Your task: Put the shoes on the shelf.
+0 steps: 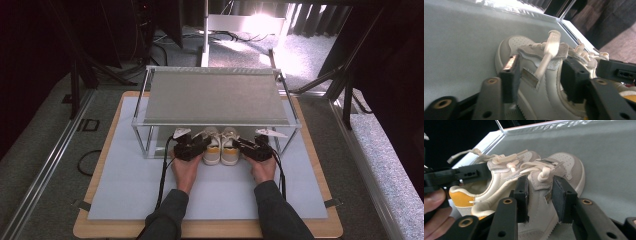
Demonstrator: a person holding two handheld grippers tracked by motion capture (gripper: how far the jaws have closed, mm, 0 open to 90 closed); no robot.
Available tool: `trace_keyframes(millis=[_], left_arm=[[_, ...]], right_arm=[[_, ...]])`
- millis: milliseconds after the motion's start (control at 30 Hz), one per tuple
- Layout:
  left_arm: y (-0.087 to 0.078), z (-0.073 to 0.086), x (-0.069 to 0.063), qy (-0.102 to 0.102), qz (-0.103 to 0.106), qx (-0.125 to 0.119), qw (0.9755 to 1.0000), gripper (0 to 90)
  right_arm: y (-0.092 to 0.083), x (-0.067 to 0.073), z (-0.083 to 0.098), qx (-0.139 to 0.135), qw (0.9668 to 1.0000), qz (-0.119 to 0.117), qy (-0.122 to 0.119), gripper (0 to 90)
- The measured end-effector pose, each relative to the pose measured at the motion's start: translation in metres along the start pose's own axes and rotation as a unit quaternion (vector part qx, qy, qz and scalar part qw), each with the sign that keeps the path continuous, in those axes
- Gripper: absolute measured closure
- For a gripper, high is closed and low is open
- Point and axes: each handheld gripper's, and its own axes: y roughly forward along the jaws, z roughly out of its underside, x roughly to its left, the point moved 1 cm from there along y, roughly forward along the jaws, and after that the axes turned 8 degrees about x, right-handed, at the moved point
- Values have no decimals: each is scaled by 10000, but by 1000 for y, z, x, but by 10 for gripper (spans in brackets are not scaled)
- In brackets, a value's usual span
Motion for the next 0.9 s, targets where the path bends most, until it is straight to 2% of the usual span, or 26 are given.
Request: trace_keyframes(millis=[67, 100, 133, 167, 367, 433, 467, 533, 600, 633, 700, 733, 767, 800, 900], left_arm=[[-2, 1, 0, -13, -5, -80, 10000, 444], [-3, 2, 0, -84, -4, -115, 9999, 402], [-6, 3, 1, -220, -2, -133, 9997, 394], [-6, 3, 1, -220, -2, -133, 9997, 380], [-22, 3, 1, 86, 129, -266, 9995, 358], [-28, 2, -1, 119, 283, -320, 9990, 354], [-31, 2, -1, 213, 340, -359, 9985, 353], [-35, 3, -4, 291, 453, -375, 9978, 338], [-35, 3, -4, 291, 453, -375, 9978, 328], [-40, 6, -8, 529, 491, -307, 9969, 305], [-41, 9, -12, 672, 416, -279, 9965, 271], [-41, 9, -12, 672, 416, -279, 9965, 263], [-42, 11, -15, 846, 391, -276, 9953, 263], [-43, 12, -17, 915, 342, -272, 9948, 239], [-43, 13, -20, 1032, 375, -253, 9936, 213]], right_arm=[[0, 0, 0, -68, 9999, 85, -81, 611], [0, -2, 1, -234, 9993, 111, -275, 582], [-1, -1, 1, -245, 9991, 119, -313, 570], [-1, -1, 1, -245, 9991, 119, -313, 570], [-17, 11, 3, -434, 9971, 160, -611, 472], [-21, 15, 4, -468, 9963, 99, -710, 423], [-23, 17, 5, -479, 9959, 88, -757, 394], [-27, 21, 6, -524, 9945, 148, -895, 349], [-28, 24, 7, -514, 9940, 160, -955, 349], [-28, 27, 9, -393, 9934, 187, -1064, 281], [-27, 30, 13, -295, 9918, 287, -1210, 251], [-27, 30, 13, -295, 9918, 287, -1210, 251], [-26, 31, 14, -272, 9909, 356, -1268, 237], [-24, 32, 18, -204, 9901, 441, -1314, 223], [-22, 33, 20, -178, 9896, 483, -1342, 219]])
